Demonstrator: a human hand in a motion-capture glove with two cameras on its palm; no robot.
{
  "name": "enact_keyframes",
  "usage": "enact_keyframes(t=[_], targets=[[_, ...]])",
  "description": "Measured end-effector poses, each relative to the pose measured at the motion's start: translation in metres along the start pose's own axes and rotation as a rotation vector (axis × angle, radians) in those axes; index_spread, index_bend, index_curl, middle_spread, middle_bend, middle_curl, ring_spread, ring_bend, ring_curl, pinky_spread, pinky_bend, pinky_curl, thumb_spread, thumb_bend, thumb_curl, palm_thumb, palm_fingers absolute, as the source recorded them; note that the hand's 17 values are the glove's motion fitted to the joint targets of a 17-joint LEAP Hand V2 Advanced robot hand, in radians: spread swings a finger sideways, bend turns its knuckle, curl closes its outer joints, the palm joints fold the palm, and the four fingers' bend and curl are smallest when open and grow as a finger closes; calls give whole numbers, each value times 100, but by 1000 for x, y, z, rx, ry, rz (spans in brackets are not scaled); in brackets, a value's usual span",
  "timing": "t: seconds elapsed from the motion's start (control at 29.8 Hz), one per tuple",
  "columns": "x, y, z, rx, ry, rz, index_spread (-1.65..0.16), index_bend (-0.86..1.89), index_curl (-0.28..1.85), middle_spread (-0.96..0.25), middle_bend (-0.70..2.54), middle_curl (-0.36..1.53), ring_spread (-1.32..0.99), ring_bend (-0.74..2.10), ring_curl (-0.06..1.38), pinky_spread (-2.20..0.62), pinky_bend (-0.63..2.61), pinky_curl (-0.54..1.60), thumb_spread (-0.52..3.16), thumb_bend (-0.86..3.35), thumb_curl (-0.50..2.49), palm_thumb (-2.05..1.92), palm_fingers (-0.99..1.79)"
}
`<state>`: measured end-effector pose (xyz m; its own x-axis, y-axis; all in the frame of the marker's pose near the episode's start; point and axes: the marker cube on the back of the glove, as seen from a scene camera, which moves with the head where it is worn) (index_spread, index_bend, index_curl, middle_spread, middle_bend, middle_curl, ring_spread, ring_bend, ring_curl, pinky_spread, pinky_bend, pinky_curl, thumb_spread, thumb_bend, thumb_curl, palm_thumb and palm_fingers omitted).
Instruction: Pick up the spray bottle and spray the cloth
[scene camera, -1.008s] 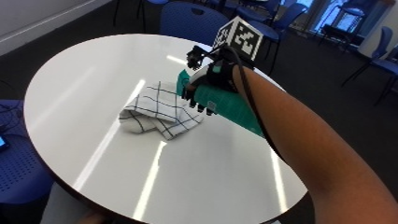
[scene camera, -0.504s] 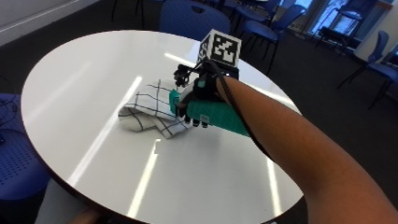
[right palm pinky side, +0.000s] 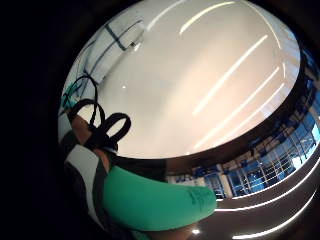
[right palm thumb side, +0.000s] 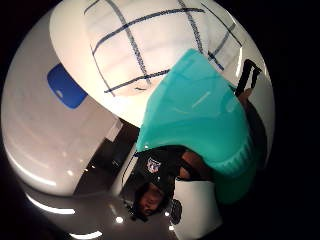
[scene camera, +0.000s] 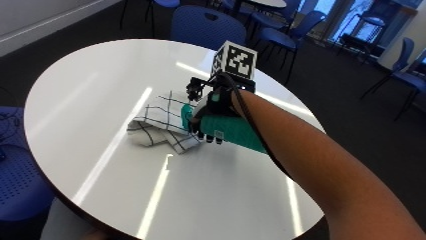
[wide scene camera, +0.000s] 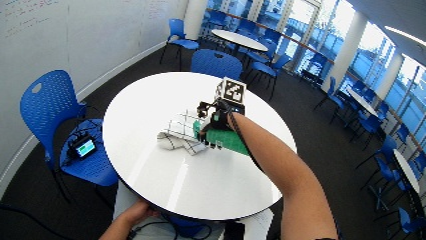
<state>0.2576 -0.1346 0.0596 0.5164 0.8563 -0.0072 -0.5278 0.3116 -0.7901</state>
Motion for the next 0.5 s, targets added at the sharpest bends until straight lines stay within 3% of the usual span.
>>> enact_keyframes(t=[0.5], targets=[[-3, 4, -5, 48, -65, -71, -29, 20, 50, -20, 47, 49, -15, 66, 43, -16, 37, 38, 51, -4, 70, 88, 135]])
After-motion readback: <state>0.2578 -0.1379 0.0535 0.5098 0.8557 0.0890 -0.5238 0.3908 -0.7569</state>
